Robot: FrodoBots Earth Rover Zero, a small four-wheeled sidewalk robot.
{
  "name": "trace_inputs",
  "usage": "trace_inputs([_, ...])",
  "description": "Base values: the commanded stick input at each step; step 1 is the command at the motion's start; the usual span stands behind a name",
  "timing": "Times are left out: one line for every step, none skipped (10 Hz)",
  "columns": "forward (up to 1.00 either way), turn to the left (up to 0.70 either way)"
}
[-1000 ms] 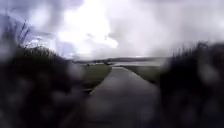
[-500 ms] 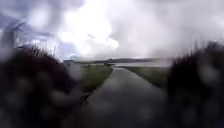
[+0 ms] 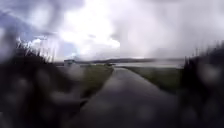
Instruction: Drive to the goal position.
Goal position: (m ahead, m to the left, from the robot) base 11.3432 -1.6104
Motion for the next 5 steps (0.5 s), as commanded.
trace_inputs([0.70, -0.35])
trace_inputs([0.70, -0.35])
trace_inputs([0.70, -0.30])
trace_inputs([0.70, -0.15])
trace_inputs([0.70, 0.00])
